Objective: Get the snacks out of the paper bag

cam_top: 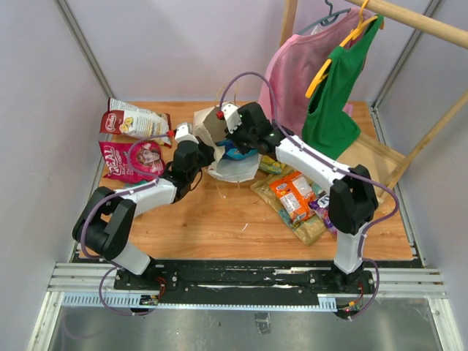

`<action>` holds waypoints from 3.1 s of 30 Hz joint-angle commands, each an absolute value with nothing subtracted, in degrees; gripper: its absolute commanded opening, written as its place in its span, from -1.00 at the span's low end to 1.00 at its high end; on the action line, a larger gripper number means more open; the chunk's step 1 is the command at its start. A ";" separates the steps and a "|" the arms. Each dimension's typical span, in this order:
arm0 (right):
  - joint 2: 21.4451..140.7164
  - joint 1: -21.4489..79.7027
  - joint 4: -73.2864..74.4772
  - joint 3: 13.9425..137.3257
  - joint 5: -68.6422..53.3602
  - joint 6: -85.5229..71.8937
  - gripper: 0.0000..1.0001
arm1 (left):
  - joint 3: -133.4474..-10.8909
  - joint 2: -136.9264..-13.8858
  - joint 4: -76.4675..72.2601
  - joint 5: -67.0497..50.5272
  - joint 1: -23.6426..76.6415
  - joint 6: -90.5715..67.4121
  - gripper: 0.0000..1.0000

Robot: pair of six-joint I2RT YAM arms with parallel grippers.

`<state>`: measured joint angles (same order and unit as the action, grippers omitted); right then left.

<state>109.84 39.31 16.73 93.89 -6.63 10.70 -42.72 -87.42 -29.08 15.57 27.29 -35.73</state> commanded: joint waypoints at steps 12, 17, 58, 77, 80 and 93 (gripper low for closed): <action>88.25 40.38 15.64 92.46 -14.05 6.48 -0.99 | -47.67 -90.57 -28.06 17.61 25.08 -31.85 -0.75; 81.69 40.40 14.12 90.59 -17.04 5.88 -0.99 | -49.33 -86.14 -26.35 14.81 22.90 -29.55 -0.68; 59.17 46.97 5.71 57.71 -13.82 -9.73 -0.27 | -36.20 -61.56 -0.52 17.25 19.92 -22.40 0.91; 83.63 62.02 -20.43 48.17 27.40 2.82 0.98 | -22.98 -50.76 -11.22 23.28 20.03 -22.49 0.82; 87.58 62.56 -24.38 49.35 29.67 7.60 0.94 | -21.33 -47.55 -11.05 21.91 20.00 -22.22 0.84; 100.41 63.05 -25.43 57.62 32.97 17.60 0.51 | -20.71 -53.10 -10.44 19.85 20.09 -25.19 0.84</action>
